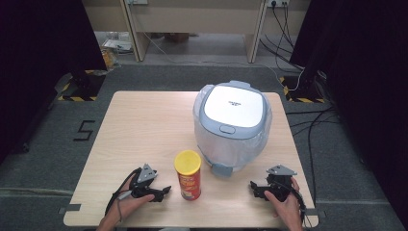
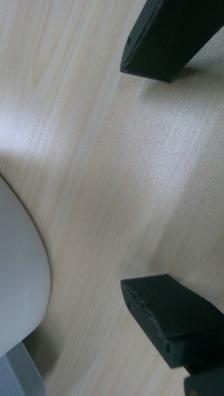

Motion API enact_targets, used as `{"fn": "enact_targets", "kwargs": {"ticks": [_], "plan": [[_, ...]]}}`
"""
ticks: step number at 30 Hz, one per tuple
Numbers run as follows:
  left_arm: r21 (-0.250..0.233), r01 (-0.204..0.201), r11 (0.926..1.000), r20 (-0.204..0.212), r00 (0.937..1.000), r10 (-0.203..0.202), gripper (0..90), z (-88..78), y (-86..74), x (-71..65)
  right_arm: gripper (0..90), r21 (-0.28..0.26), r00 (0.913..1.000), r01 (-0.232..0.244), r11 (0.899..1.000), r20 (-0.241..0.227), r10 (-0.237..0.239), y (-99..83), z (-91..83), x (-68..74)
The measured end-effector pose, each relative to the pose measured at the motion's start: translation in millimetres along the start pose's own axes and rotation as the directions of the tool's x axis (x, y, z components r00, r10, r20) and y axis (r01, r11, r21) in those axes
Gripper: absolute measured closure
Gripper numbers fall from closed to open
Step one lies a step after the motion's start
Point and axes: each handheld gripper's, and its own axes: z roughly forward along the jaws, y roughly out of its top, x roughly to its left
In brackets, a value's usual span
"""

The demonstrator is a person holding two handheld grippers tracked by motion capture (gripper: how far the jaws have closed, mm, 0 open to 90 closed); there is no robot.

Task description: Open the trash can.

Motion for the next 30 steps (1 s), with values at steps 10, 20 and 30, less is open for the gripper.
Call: {"fn": "enact_targets", "kwargs": {"ticks": [10,20,30], "plan": [[0.0,0.001,1.0,0.001,1.0,-0.001,14.7,0.0,0.0,0.0,16.0,-0.031,0.9994,0.025,0.999,-0.024,-0.026,-1.0,-3.4,8.5],[0.0,0.001,1.0,0.001,1.0,-0.001,14.7,0.0,0.0,0.0,16.3,-0.065,0.9859,0.14,0.988,-0.084,-0.145,14.7,-7.0,40.9],[0.001,0.0,1.0,0.0,1.0,0.0,14.7,-0.1,0.1,0.0,17.0,-0.1,0.9728,0.156,0.983,-0.157,-0.17,25.4,-4.9,63.8]]}}
